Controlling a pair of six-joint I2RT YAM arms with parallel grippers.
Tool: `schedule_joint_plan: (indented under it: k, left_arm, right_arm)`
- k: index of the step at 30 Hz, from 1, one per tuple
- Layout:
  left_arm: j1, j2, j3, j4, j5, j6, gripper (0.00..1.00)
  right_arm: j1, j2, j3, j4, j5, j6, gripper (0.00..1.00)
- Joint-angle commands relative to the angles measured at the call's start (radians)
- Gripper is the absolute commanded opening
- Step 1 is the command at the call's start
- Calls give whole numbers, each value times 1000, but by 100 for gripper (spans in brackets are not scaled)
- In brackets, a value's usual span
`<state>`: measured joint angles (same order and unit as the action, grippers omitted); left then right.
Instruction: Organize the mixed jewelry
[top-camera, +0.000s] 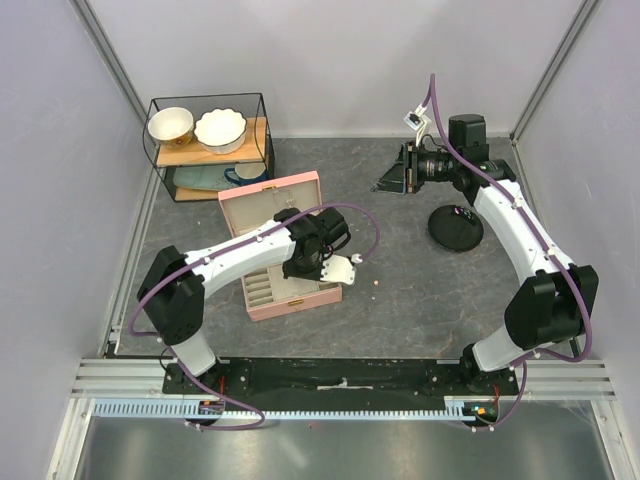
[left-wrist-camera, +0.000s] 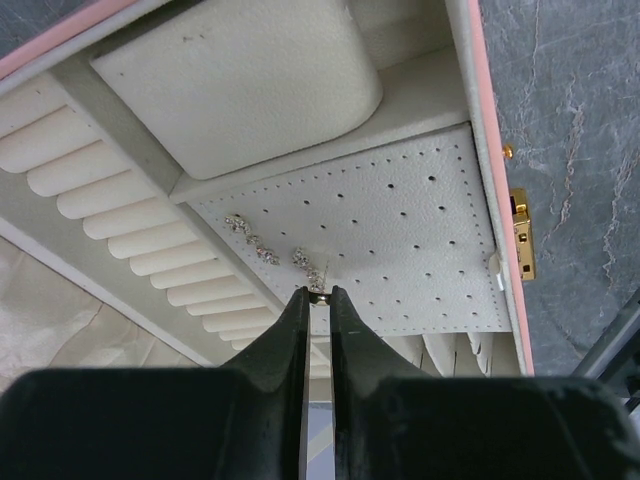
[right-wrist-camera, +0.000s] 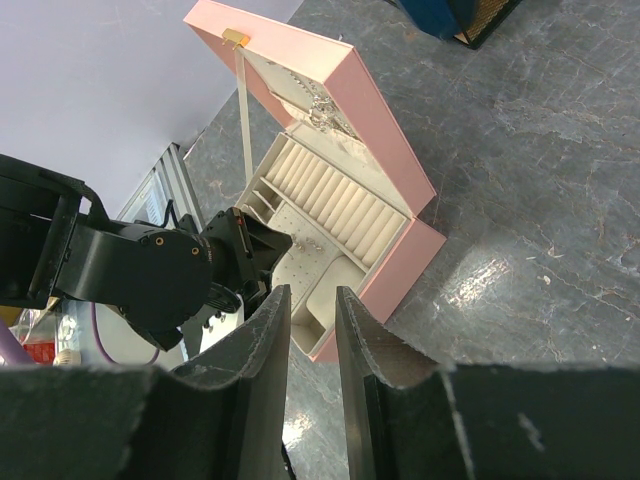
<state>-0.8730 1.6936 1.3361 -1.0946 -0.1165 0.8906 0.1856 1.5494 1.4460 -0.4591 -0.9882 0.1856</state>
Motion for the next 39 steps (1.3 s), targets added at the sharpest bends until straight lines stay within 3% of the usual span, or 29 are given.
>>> schedule_joint_plan:
  k: [1, 39]
  left_arm:
    - [-11, -5, 11, -5, 17, -1, 2]
    - [-11, 12, -21, 2, 21, 5, 2]
  right_arm:
    - [-6, -8, -7, 14, -17, -25, 32]
    - [-5, -3, -4, 16, -17, -21, 32]
